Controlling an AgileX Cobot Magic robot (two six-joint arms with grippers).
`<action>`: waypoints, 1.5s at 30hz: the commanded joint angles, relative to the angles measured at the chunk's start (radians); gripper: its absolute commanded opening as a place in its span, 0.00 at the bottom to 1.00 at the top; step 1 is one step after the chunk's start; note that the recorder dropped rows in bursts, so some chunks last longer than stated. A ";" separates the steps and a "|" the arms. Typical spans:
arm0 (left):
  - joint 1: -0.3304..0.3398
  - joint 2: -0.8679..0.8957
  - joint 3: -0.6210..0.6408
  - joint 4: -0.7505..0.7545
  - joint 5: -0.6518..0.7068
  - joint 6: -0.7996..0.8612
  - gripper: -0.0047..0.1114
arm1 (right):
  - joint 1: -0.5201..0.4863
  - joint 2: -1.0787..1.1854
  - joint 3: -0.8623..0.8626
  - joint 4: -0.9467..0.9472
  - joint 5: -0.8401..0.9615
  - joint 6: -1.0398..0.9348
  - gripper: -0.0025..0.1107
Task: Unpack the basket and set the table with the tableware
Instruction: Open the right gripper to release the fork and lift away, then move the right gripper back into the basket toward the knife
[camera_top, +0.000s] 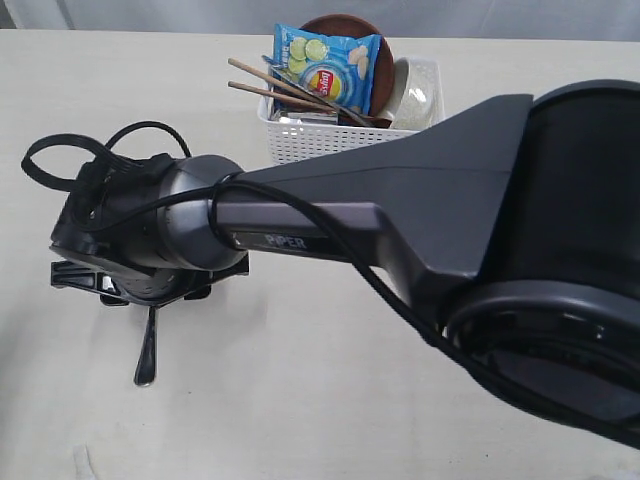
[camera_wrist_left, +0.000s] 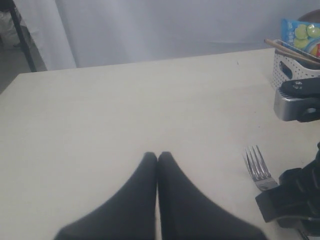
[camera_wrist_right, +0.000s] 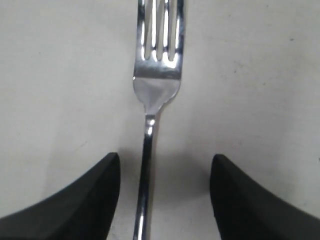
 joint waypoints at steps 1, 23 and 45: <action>-0.005 -0.002 0.002 -0.001 -0.001 -0.002 0.04 | -0.014 0.045 0.027 -0.020 0.043 0.014 0.49; -0.005 -0.002 0.002 0.004 -0.001 -0.002 0.04 | -0.039 -0.028 0.027 -0.037 0.023 -0.002 0.49; -0.005 -0.002 0.002 0.004 -0.001 -0.002 0.04 | -0.012 -0.388 0.027 0.017 0.279 -0.481 0.02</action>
